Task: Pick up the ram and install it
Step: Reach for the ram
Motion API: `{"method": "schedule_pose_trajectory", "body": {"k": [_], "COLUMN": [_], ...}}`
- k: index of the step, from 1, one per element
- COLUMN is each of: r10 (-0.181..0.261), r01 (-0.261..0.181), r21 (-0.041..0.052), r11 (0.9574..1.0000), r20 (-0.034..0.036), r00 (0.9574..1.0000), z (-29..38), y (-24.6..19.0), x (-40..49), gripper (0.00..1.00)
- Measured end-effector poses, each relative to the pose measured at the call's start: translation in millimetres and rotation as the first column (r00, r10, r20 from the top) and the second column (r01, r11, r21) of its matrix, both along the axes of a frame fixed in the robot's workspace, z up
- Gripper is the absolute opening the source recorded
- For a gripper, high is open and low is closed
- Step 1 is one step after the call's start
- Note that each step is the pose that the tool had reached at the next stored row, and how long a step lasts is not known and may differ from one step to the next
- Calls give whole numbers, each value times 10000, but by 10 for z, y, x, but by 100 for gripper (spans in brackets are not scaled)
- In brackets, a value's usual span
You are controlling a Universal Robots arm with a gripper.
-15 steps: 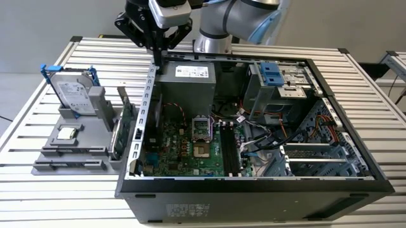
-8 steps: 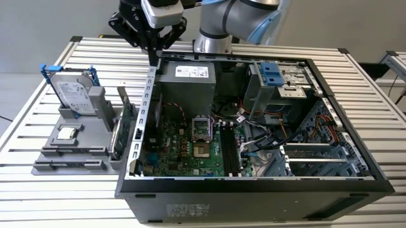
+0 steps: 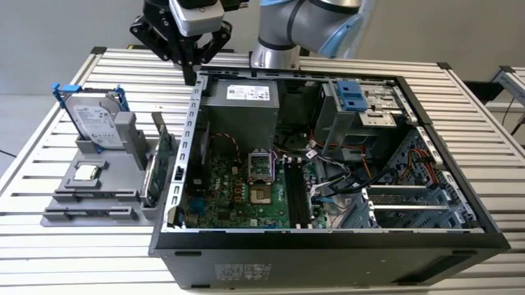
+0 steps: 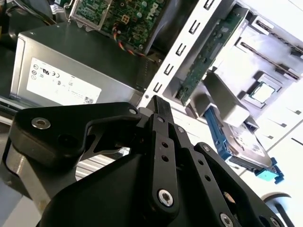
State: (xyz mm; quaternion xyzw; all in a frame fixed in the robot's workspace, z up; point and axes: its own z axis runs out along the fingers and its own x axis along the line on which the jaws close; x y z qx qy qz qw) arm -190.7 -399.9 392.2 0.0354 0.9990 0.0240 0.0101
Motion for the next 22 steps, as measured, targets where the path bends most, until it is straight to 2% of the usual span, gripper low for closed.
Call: {"method": "schedule_pose_trajectory", "body": {"k": [22], "r10": [0], "r01": [0], "r21": [0], "r11": [10000], "r20": [-3], "r00": [10000], "z": [-6], "y": [-14], "x": [-411], "gripper": [0]}}
